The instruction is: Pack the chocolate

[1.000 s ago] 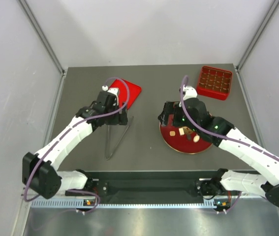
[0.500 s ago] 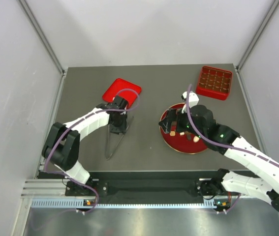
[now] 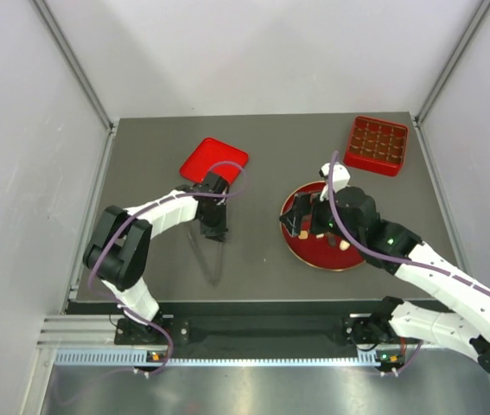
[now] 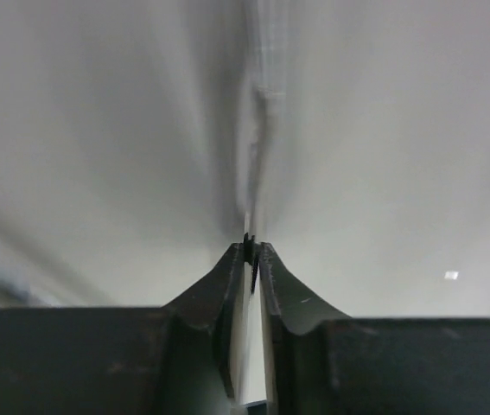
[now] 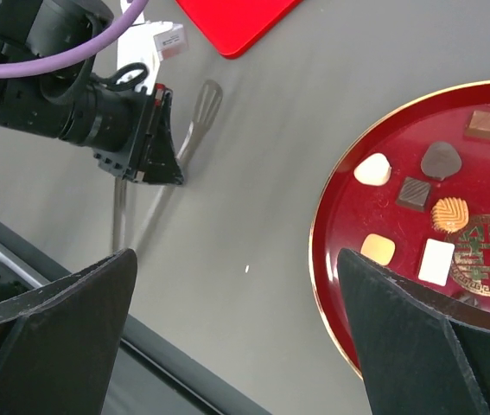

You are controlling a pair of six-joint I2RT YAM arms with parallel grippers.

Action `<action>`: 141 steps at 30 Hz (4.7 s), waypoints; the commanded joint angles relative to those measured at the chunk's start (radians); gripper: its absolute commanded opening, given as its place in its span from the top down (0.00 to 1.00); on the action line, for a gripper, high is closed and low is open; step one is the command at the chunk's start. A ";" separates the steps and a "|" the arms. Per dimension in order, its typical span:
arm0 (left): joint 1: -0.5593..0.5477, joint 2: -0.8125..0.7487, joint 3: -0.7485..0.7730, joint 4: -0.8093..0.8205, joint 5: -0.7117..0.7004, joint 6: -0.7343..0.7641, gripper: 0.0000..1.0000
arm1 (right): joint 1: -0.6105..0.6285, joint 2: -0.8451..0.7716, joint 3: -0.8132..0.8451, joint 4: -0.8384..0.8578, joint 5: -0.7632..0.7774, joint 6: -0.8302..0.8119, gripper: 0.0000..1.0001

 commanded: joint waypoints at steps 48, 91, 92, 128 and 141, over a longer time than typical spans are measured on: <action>0.396 -0.602 -0.077 -0.030 -0.206 -0.010 0.01 | 0.281 0.714 0.262 0.173 0.184 0.119 0.00; 0.467 -0.595 -0.183 0.027 -0.089 0.007 0.01 | 0.369 1.027 0.361 0.202 0.346 0.153 0.00; 0.467 -0.595 -0.183 0.028 -0.088 0.007 0.01 | 0.371 1.033 0.363 0.202 0.346 0.156 0.00; 0.467 -0.593 -0.186 0.036 -0.046 0.022 0.01 | 0.405 1.039 0.329 0.130 0.449 0.188 0.16; 0.467 -0.592 -0.186 0.039 -0.036 0.022 0.01 | 0.406 1.055 0.326 0.121 0.446 0.207 0.19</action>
